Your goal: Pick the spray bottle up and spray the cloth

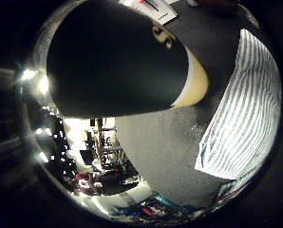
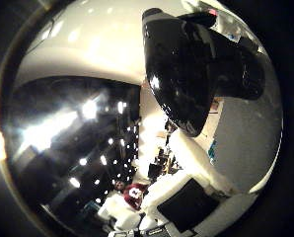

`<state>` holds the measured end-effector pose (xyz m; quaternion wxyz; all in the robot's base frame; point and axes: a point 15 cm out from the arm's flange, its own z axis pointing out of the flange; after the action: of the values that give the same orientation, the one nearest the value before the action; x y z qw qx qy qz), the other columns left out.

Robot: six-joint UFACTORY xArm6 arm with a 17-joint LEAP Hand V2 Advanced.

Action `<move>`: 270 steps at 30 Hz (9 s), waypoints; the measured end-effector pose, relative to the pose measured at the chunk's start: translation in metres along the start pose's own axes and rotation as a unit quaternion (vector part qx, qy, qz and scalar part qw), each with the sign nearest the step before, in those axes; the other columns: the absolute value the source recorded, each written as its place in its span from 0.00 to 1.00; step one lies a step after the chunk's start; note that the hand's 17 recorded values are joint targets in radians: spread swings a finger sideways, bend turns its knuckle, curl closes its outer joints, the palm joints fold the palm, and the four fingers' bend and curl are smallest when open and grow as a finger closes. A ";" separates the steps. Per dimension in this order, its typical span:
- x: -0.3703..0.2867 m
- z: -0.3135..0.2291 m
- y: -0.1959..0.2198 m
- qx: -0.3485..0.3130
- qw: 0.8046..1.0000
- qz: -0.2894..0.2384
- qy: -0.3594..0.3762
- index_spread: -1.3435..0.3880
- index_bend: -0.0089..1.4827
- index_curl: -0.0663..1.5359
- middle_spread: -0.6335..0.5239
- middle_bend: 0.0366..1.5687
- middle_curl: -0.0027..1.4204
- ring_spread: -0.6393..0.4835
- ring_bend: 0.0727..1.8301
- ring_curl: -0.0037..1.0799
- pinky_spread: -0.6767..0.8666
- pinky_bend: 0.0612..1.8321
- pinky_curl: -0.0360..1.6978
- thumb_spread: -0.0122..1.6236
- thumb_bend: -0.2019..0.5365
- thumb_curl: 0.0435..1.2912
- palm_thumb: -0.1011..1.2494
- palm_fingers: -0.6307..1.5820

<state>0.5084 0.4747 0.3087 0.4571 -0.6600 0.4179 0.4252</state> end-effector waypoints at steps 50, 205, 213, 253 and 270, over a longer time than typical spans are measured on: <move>-0.057 -0.235 0.105 0.006 0.965 -0.098 0.245 0.63 0.14 0.28 0.67 0.09 0.19 0.77 0.07 0.22 0.76 0.20 0.18 0.73 0.25 0.26 0.54 0.38; -0.023 -0.438 0.250 0.027 0.847 0.044 0.530 0.57 0.25 0.30 0.57 0.10 0.24 0.68 0.06 0.14 0.68 0.07 0.17 0.73 0.25 0.27 0.63 0.42; -0.024 -0.438 0.289 -0.011 0.841 0.100 0.531 0.57 0.23 0.30 0.57 0.10 0.24 0.68 0.06 0.15 0.67 0.07 0.17 0.73 0.25 0.26 0.62 0.42; 0.011 -0.511 0.407 0.034 0.784 0.260 0.563 0.57 0.22 0.30 0.57 0.10 0.22 0.67 0.07 0.18 0.66 0.07 0.16 0.73 0.25 0.26 0.64 0.44; 0.026 -0.577 0.436 0.084 0.756 0.287 0.582 0.56 0.21 0.30 0.56 0.10 0.23 0.66 0.06 0.17 0.67 0.07 0.16 0.73 0.25 0.25 0.65 0.45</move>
<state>0.2090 -0.1841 0.3029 0.0357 -0.5877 0.8076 0.0333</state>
